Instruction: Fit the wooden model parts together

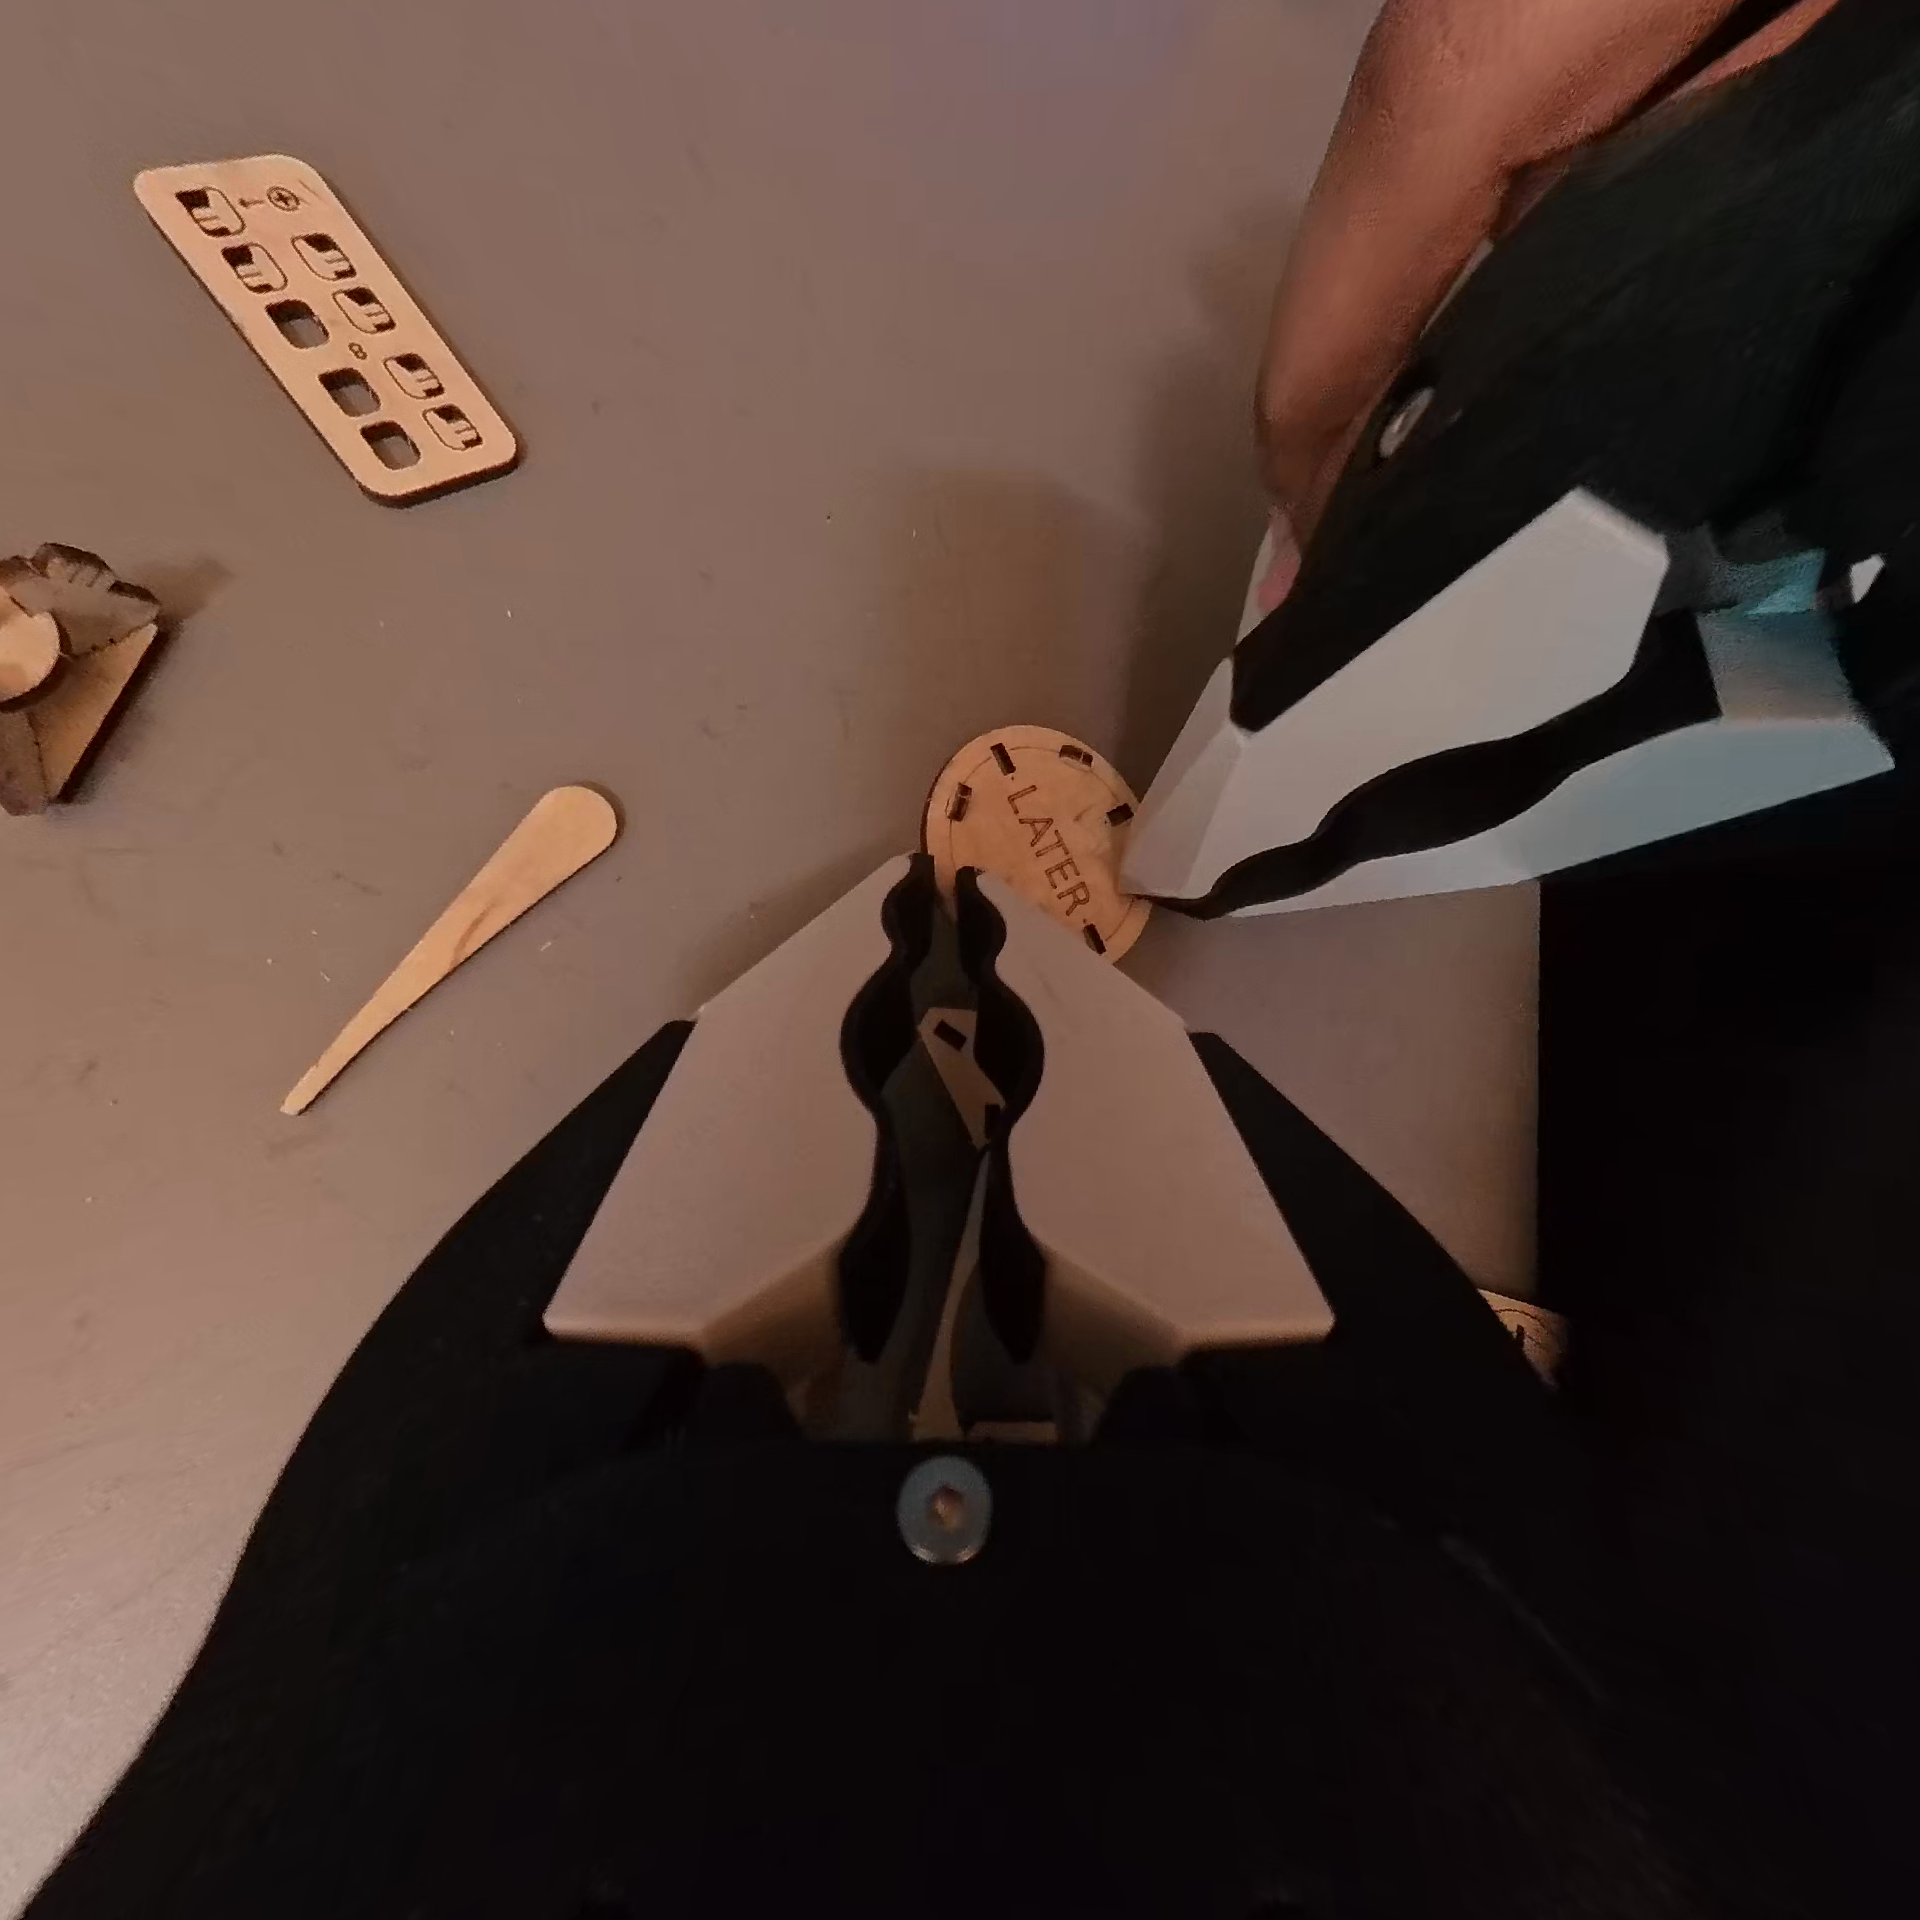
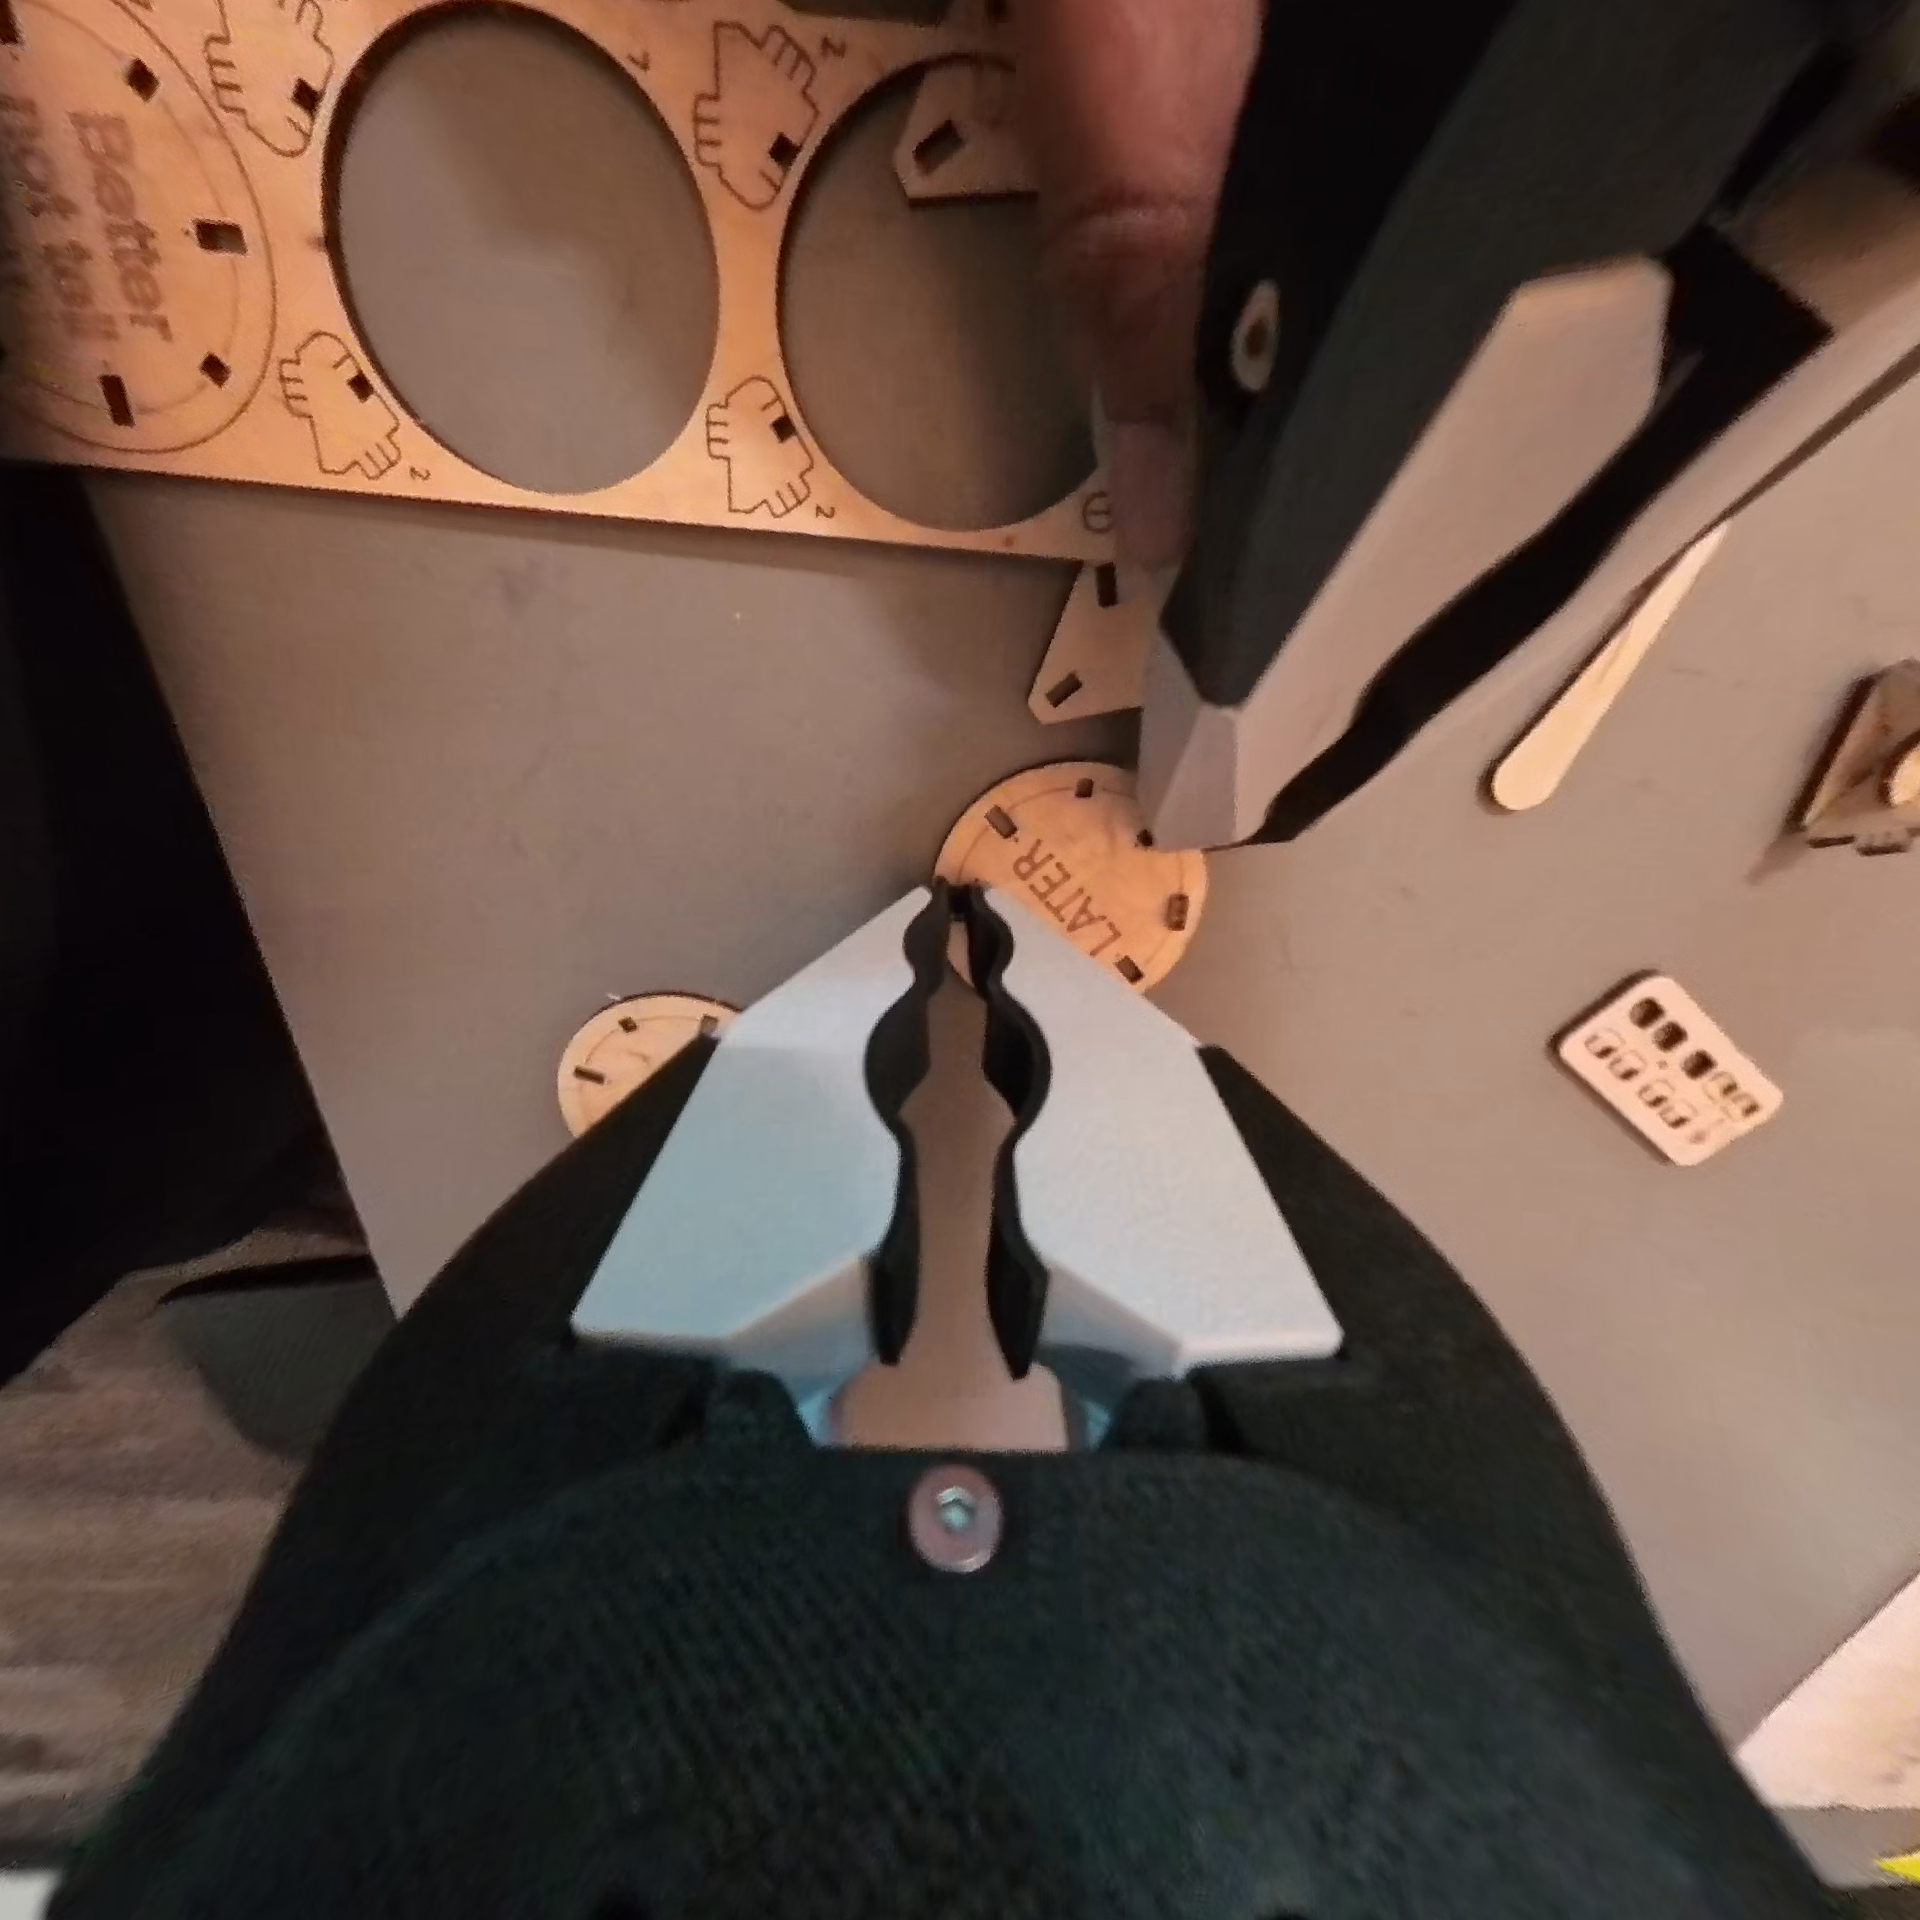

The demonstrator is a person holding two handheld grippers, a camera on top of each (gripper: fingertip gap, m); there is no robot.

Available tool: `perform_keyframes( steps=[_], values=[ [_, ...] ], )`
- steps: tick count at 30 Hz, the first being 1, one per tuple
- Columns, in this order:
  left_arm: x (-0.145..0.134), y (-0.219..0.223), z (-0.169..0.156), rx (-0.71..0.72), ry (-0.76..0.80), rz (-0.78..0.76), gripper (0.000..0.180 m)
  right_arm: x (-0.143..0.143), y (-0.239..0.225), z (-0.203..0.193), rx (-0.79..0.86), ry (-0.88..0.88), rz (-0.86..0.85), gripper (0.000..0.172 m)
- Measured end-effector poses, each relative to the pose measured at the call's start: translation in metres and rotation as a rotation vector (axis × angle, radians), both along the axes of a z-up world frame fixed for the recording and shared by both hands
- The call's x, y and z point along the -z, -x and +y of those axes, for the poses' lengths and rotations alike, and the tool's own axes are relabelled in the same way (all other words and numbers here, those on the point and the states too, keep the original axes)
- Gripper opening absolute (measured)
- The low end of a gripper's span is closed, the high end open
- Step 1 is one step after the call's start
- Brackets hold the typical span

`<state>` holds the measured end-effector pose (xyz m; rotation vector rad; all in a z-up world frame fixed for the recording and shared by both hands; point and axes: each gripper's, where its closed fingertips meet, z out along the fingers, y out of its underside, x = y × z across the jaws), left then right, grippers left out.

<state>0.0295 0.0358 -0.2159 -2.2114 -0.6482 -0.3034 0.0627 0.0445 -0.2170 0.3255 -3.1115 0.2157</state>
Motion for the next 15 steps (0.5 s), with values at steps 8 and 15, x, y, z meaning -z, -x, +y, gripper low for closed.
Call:
perform_keyframes(
  steps=[8, 15],
  values=[
    [0.0, 0.0, 0.0, -0.001, -0.002, -0.004, 0.004, -0.04, 0.013, -0.024, 0.187, 0.416, -0.009, 0.033],
    [0.0, 0.0, 0.0, -0.002, -0.004, -0.01, 0.004, -0.128, 0.048, -0.05, 0.55, 1.299, -0.064, 0.0]
  ],
)
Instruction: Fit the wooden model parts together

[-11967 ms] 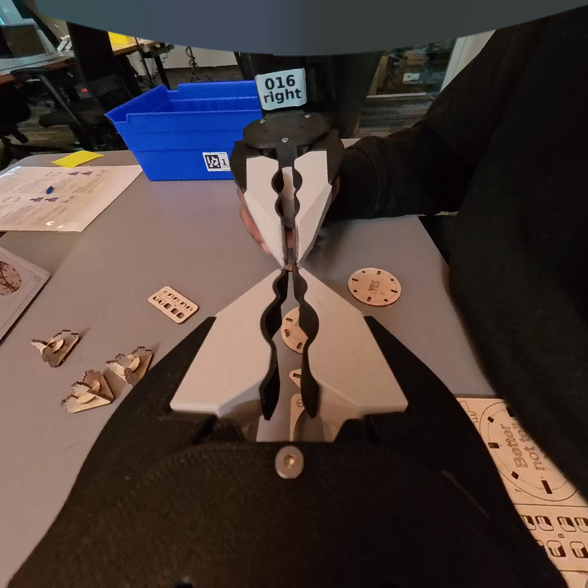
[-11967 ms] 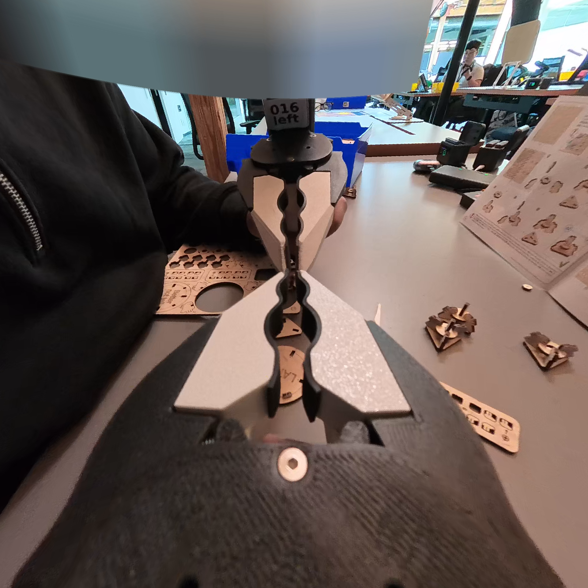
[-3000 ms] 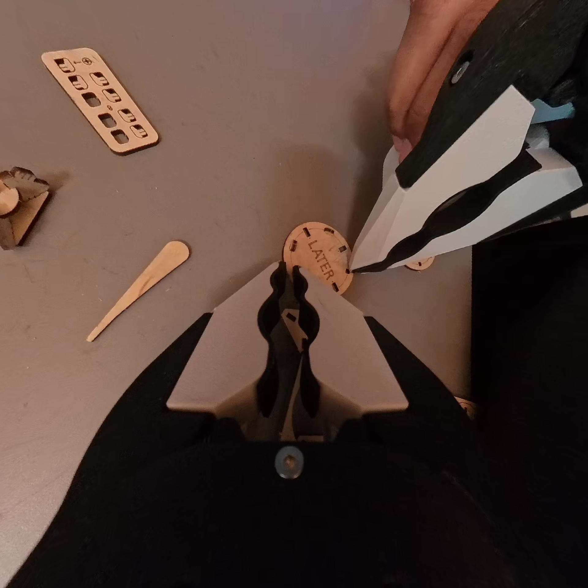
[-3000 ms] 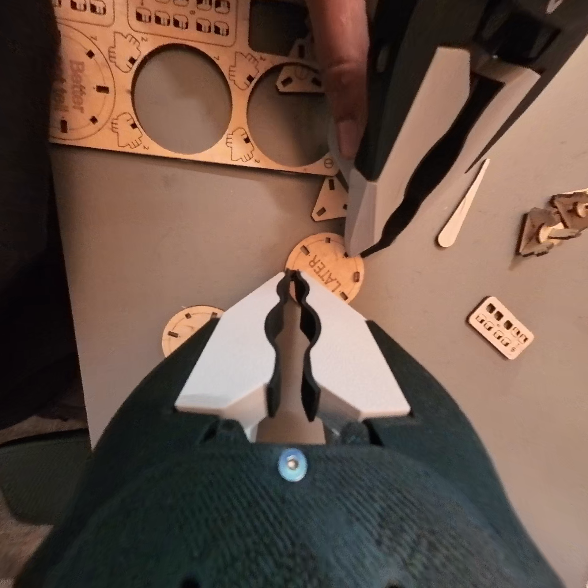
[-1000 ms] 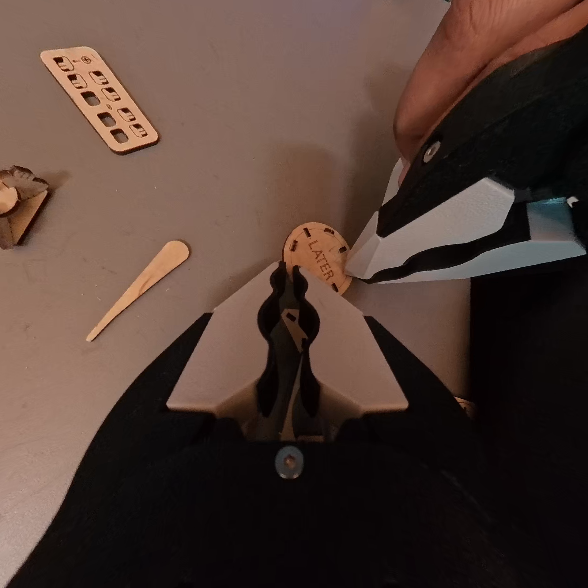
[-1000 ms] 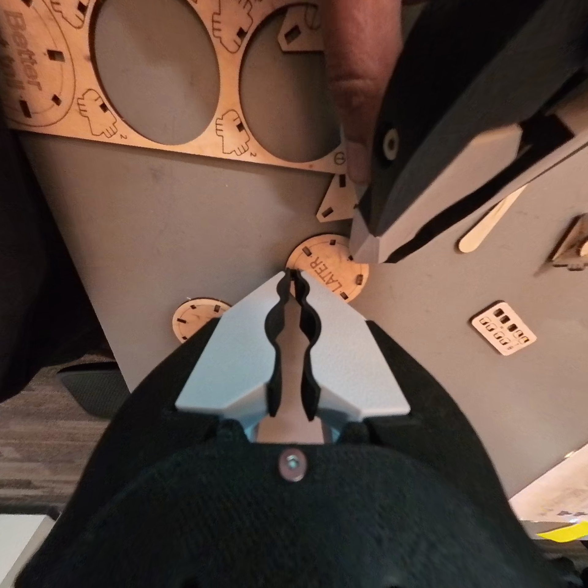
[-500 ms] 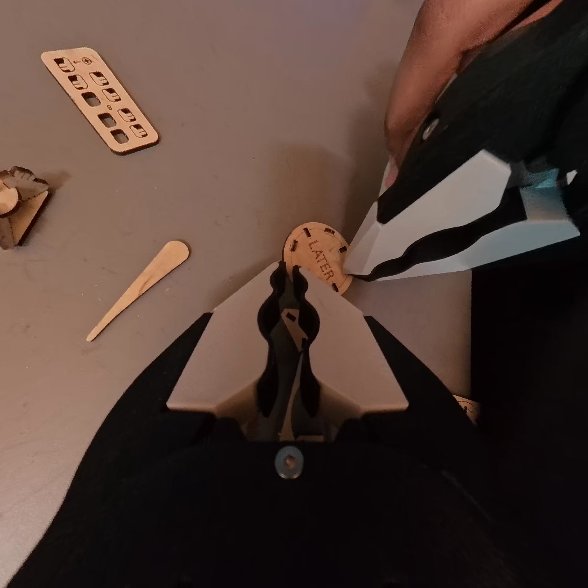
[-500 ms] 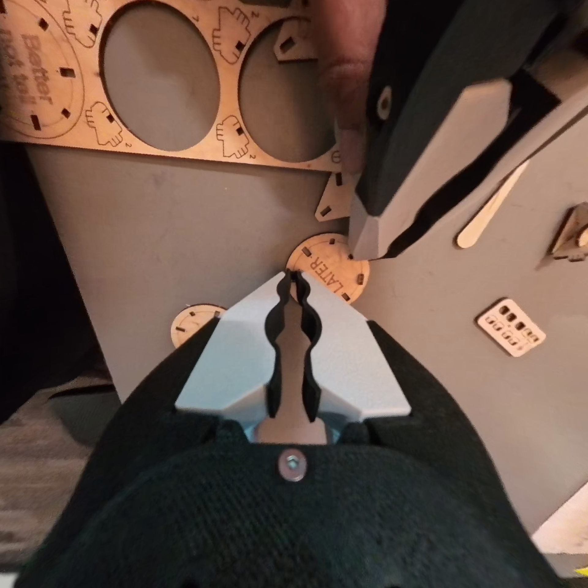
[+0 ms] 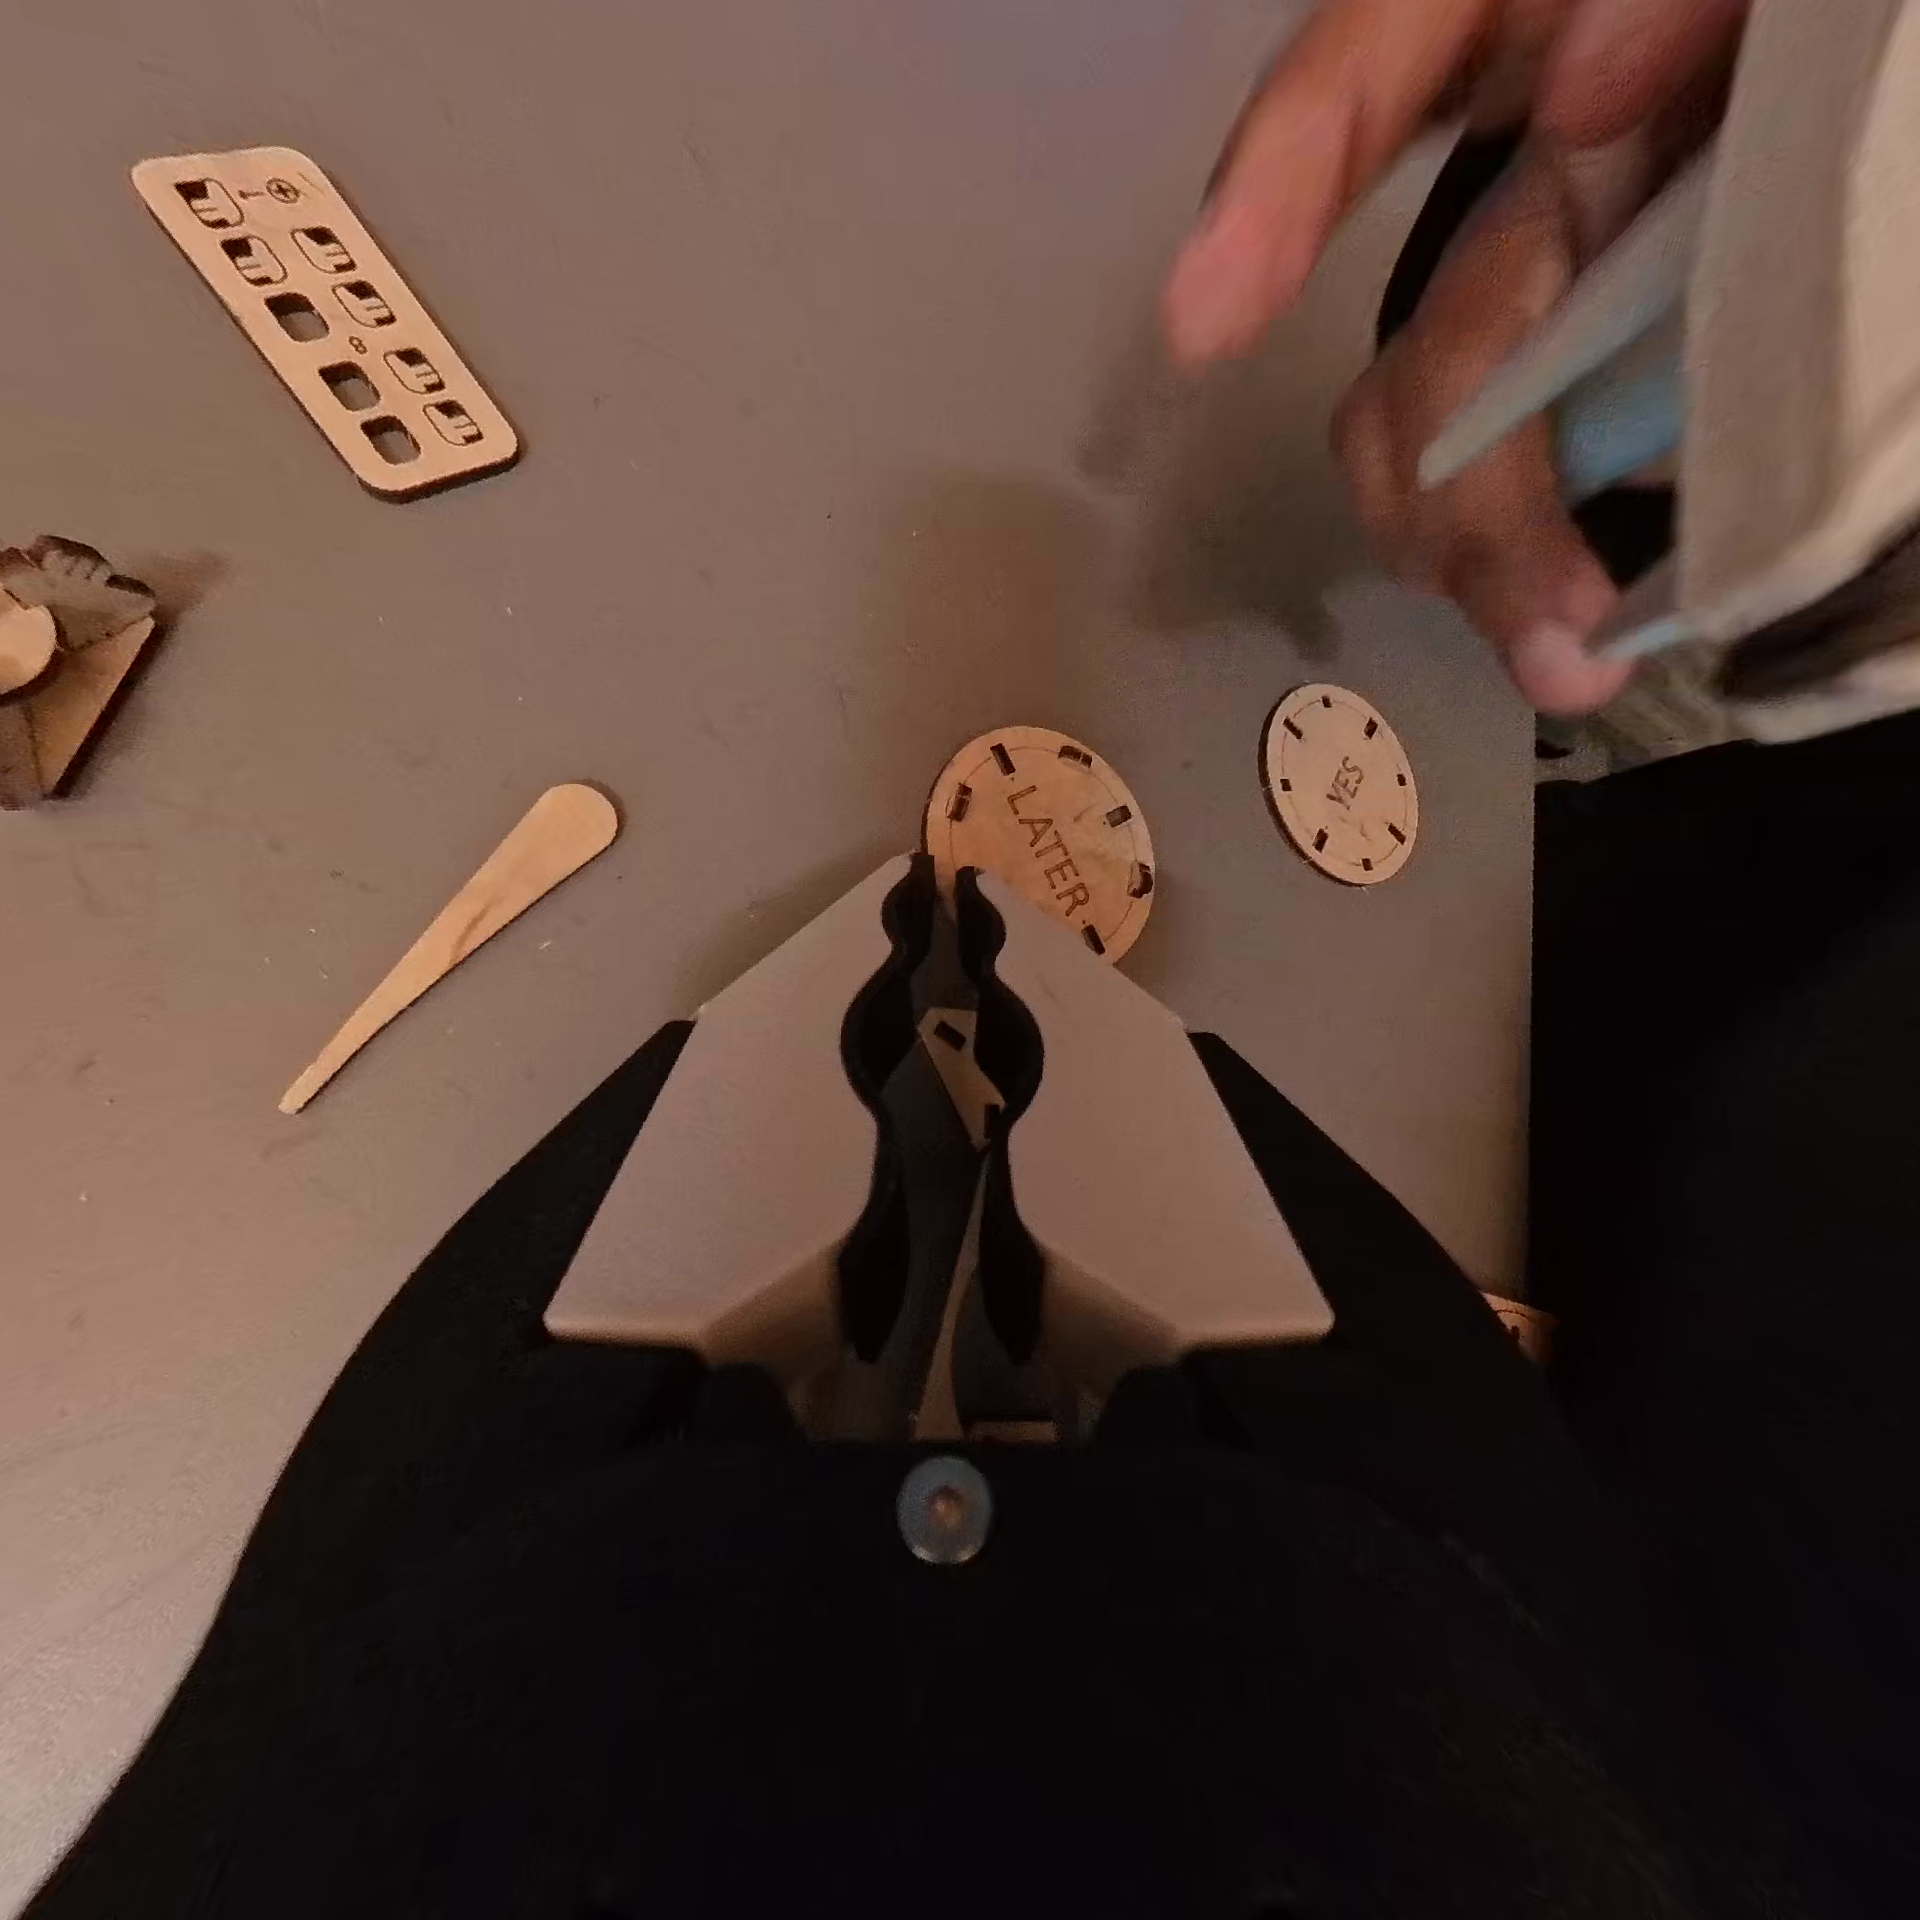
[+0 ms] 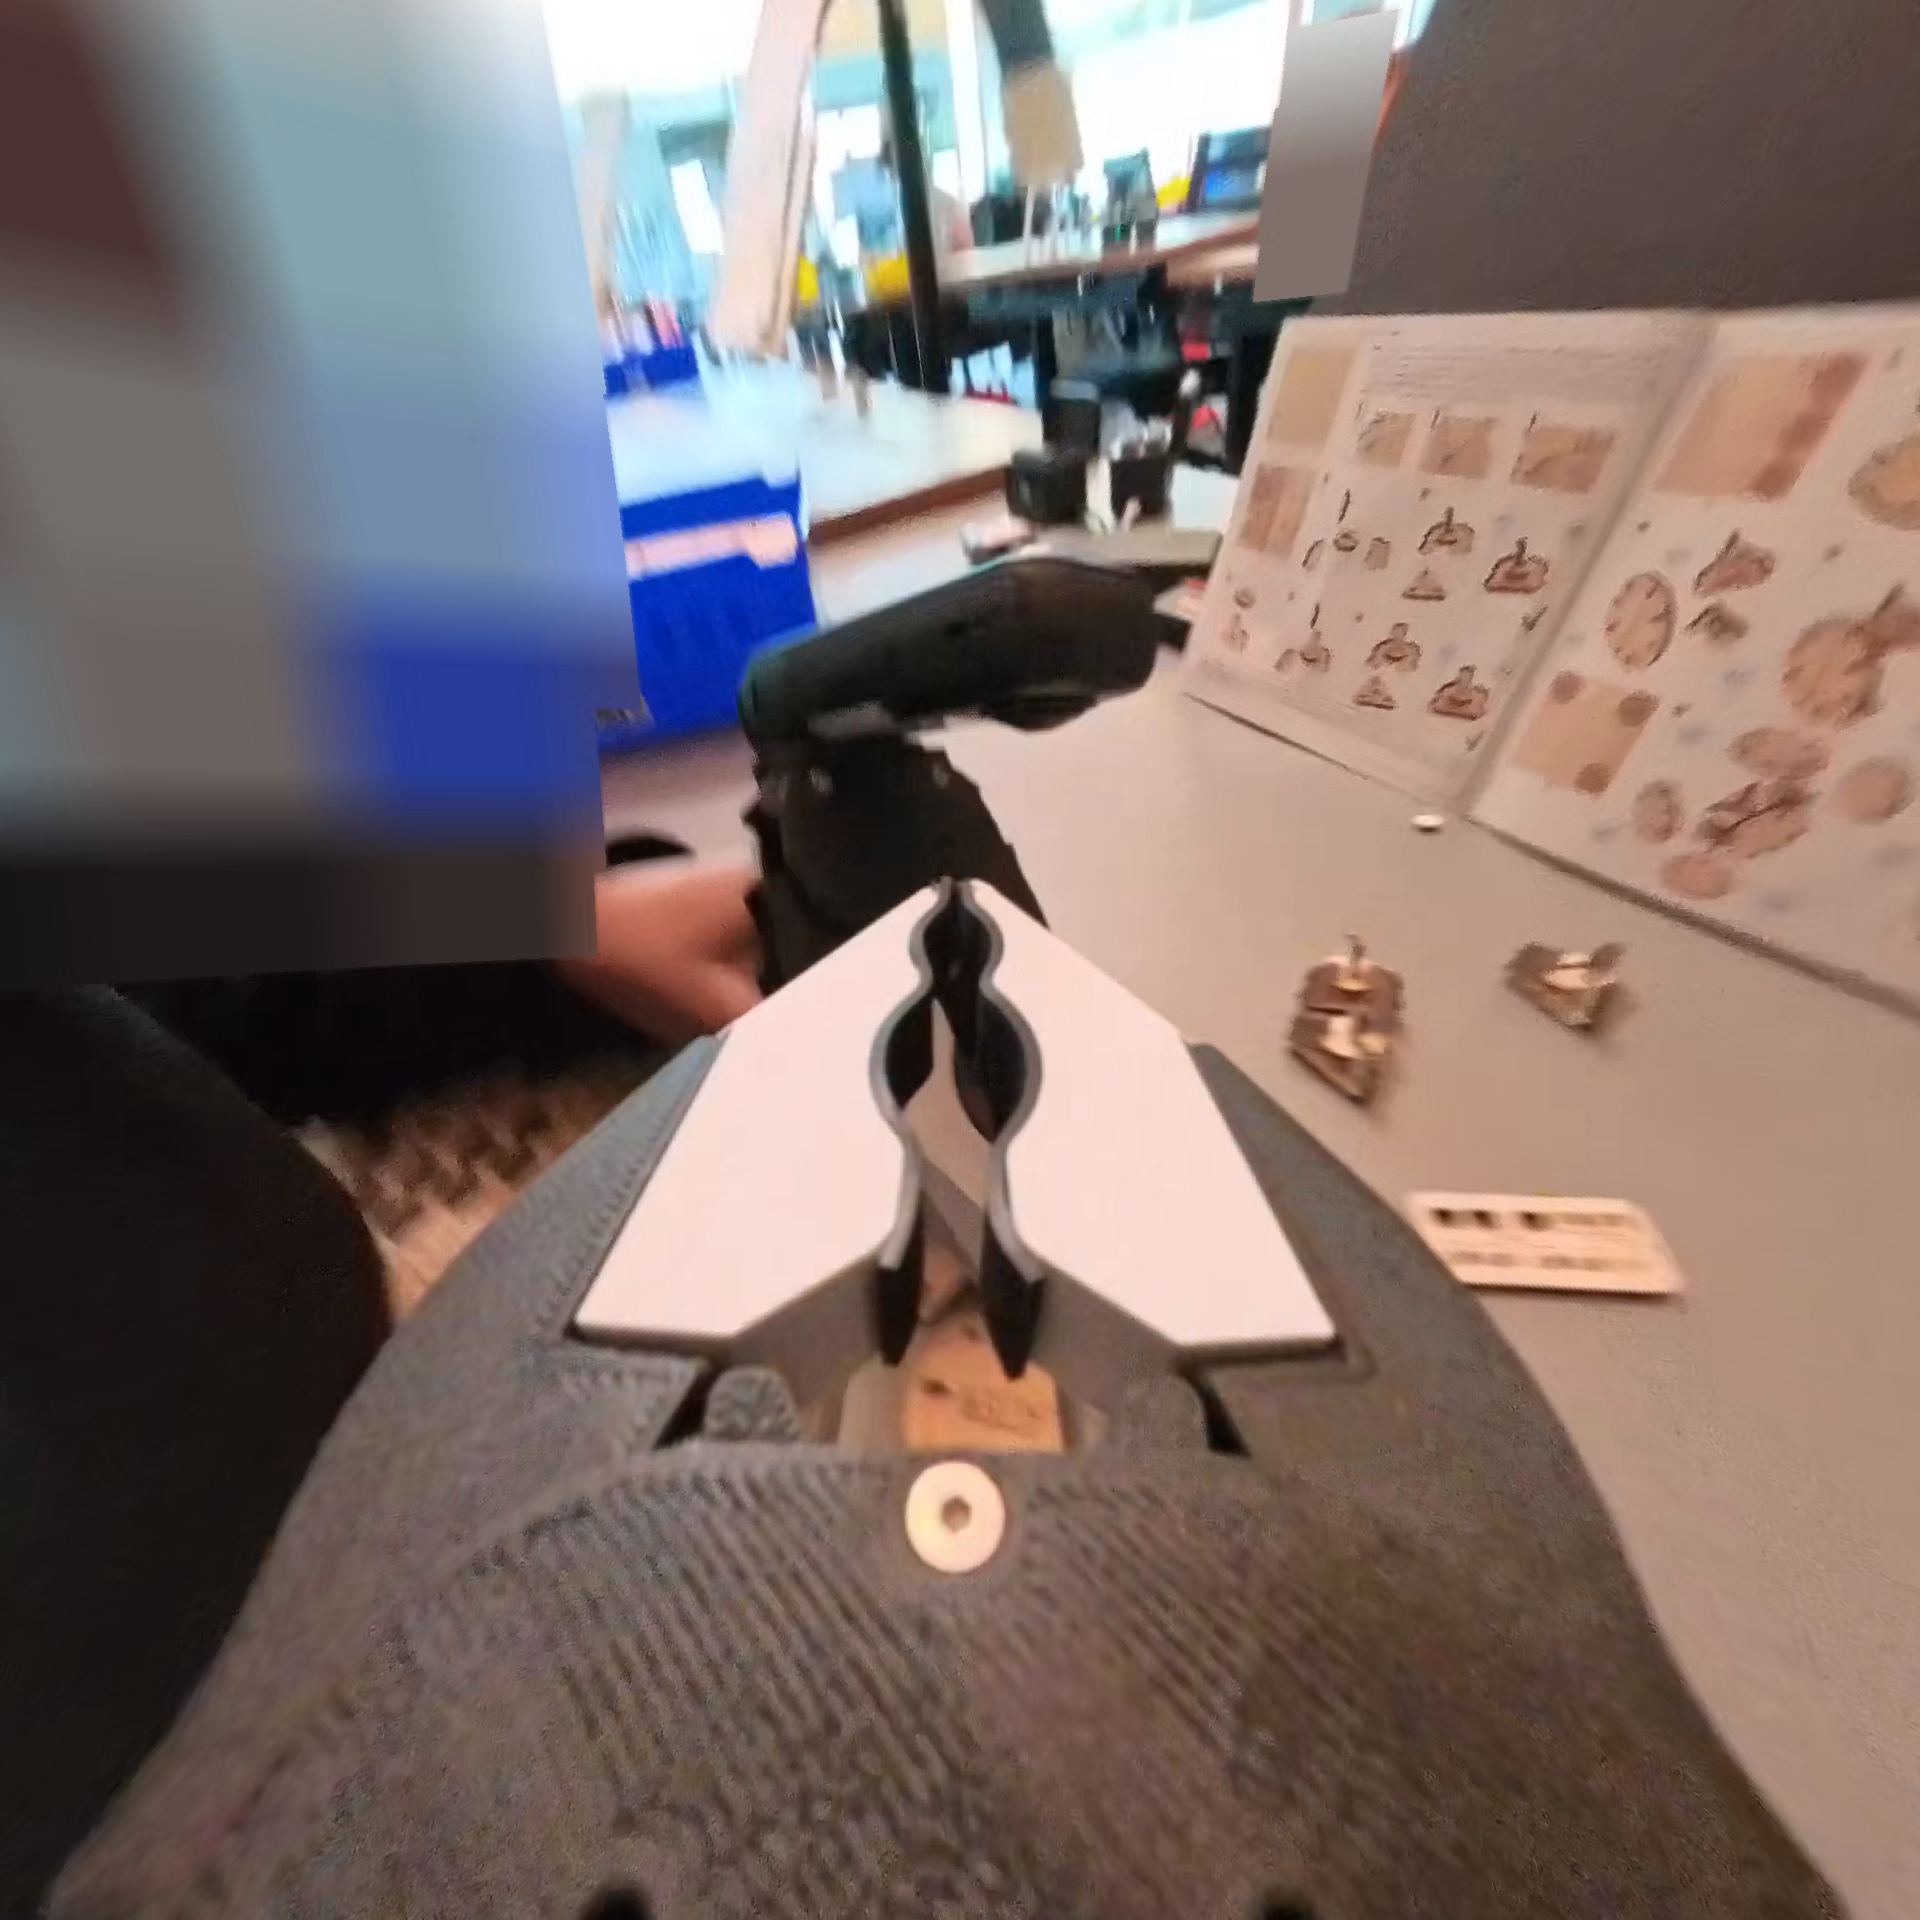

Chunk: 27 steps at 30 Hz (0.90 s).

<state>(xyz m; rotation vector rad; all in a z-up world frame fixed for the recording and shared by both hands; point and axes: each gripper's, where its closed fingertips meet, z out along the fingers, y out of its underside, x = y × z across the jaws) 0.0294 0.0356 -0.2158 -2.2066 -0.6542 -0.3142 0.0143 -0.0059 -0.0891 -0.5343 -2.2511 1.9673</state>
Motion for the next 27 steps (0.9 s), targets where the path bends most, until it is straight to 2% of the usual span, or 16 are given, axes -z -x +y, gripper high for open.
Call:
perform_keyframes(
  steps=[4, 6, 7, 9, 12, 14, 16, 17, 21, 24, 27],
  values=[
    [0.0, 0.0, 0.0, -0.002, -0.004, -0.007, 0.004, -0.022, 0.019, 0.005, 0.067, 0.43, -0.214, 0.0],
    [0.0, 0.0, 0.0, -0.002, -0.005, -0.012, 0.004, -0.034, 0.031, 0.014, 0.13, 0.592, -0.22, 0.0],
    [0.0, 0.0, 0.0, -0.002, -0.005, -0.011, 0.004, -0.035, 0.037, 0.017, 0.189, 0.618, -0.189, 0.0],
    [0.0, 0.0, 0.0, -0.003, -0.005, -0.01, 0.004, -0.033, 0.049, 0.024, 0.359, 0.591, -0.068, 0.0],
    [0.0, 0.0, 0.0, -0.003, -0.008, -0.016, 0.004, -0.04, 0.044, 0.021, 0.464, 0.554, 0.133, 0.0],
    [0.0, 0.0, 0.0, -0.003, -0.007, -0.016, 0.004, -0.03, 0.048, 0.014, 0.526, 0.486, 0.14, 0.0],
    [0.0, 0.0, 0.0, -0.003, -0.006, -0.013, 0.004, -0.011, 0.064, 0.021, 0.694, 0.378, 0.113, 0.0],
    [0.0, 0.0, 0.0, -0.003, -0.007, -0.014, 0.004, -0.011, 0.066, 0.024, 0.735, 0.367, 0.119, 0.0],
    [0.0, 0.0, 0.0, -0.004, -0.006, -0.013, 0.004, -0.038, 0.054, 0.026, 0.788, 0.38, 0.315, 0.0],
    [0.0, -0.001, 0.0, -0.004, -0.005, -0.012, 0.004, -0.007, 0.062, 0.019, 0.816, 0.271, 0.234, 0.0],
    [0.0, 0.0, -0.001, -0.005, -0.009, -0.021, 0.004, -0.033, 0.054, 0.023, 0.808, 0.294, 0.345, 0.0]
  ],
)
